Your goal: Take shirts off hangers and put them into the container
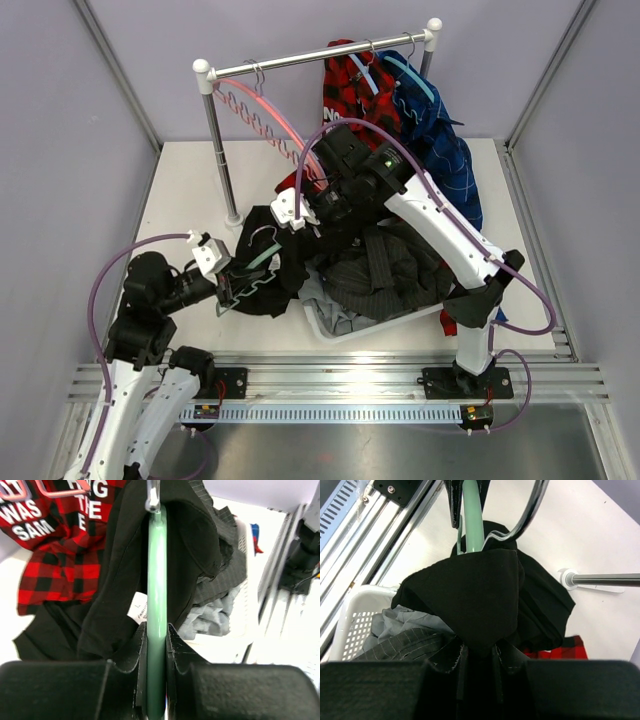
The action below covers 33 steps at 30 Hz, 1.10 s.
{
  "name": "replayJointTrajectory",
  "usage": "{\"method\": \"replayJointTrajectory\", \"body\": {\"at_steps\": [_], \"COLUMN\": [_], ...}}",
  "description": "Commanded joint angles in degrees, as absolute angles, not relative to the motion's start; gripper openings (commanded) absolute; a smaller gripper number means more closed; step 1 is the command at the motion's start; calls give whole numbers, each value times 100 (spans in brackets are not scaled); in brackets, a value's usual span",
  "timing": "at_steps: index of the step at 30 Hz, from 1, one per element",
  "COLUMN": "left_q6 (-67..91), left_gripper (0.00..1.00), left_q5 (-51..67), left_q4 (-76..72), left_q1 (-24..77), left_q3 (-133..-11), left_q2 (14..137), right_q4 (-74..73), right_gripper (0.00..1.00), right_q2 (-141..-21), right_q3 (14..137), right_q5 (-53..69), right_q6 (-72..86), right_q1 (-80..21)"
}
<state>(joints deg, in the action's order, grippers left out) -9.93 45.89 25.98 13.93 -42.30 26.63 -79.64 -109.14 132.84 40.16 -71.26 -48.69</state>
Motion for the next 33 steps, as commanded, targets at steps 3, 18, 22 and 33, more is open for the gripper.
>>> {"method": "replayJointTrajectory", "body": {"at_steps": [3, 18, 22, 33], "left_q6": [139, 2258, 2645, 3138], "left_gripper": [0, 0, 0, 0], "left_q5": [4404, 3850, 3727, 3779], "left_q4": [2101, 1837, 1837, 1784], "left_q1": [1406, 1371, 1371, 1362], "left_q3": [-4184, -4174, -4263, -4403], "left_q2": [2733, 3058, 3076, 2980], "right_q4": [-7912, -5485, -5187, -4808], "right_gripper": [27, 91, 87, 77], "right_q2": [-10872, -9765, -9466, -9984], "right_q3": [13483, 12474, 11806, 11417], "right_q5": [4176, 2257, 3188, 362], "right_q6": [-6049, -2251, -1469, -1564], "right_q1": [-4887, -4816, -4886, -5730]}}
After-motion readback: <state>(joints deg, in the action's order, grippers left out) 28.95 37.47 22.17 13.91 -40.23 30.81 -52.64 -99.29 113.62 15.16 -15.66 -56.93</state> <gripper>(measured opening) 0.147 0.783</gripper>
